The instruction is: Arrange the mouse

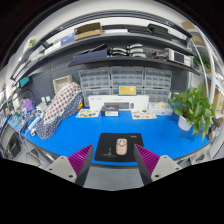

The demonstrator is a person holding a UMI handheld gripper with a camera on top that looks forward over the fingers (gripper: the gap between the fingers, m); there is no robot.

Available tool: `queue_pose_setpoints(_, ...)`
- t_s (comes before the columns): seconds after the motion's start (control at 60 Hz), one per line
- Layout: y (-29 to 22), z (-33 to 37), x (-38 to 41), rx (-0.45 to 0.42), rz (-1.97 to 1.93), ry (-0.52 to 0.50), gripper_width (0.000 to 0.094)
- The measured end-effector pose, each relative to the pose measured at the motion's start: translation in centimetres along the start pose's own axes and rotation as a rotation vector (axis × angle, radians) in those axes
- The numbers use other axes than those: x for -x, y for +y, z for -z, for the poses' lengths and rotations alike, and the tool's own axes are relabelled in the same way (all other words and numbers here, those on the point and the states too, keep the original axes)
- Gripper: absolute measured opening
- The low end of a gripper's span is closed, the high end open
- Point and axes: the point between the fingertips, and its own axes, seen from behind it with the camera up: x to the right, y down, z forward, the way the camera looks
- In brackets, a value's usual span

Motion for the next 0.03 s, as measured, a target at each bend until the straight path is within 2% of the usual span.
queue_pose_setpoints(0.033,0.07,0.10,-0.01,0.000,-0.002,-0.001,0.0808)
